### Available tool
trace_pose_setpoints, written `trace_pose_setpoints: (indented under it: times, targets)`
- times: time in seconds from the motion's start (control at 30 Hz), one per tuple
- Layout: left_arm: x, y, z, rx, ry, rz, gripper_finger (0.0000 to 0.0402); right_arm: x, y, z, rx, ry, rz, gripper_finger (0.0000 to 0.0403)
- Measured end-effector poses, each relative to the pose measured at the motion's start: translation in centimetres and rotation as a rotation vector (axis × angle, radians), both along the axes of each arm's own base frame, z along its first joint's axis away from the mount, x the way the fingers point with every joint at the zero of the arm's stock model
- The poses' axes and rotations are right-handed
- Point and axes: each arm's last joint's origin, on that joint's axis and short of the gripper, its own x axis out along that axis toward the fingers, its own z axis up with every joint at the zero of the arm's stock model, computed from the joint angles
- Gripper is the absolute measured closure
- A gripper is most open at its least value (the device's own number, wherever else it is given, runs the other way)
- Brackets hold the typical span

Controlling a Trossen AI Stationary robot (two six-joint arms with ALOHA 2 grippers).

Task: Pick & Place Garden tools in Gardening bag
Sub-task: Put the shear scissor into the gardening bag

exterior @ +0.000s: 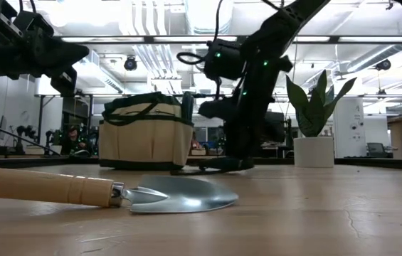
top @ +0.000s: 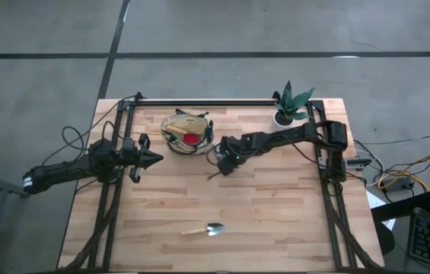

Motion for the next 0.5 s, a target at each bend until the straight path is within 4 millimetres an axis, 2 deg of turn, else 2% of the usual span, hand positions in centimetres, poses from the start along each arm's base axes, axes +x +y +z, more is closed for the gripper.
trace_pose_setpoints:
  times: [0.2, 0.5]
  targets:
    - [0.0, 0.0, 0.0, -0.001, 0.002, 0.0, 0.0392, -1.3, 0.3, 1.8, 0.01, 0.056, 0.081, 0.0363]
    - [0.0, 0.0, 0.0, 0.0, 0.002, 0.0, 0.0392, -2.2, 2.0, 4.5, 0.227, -0.013, 0.168, 0.0362]
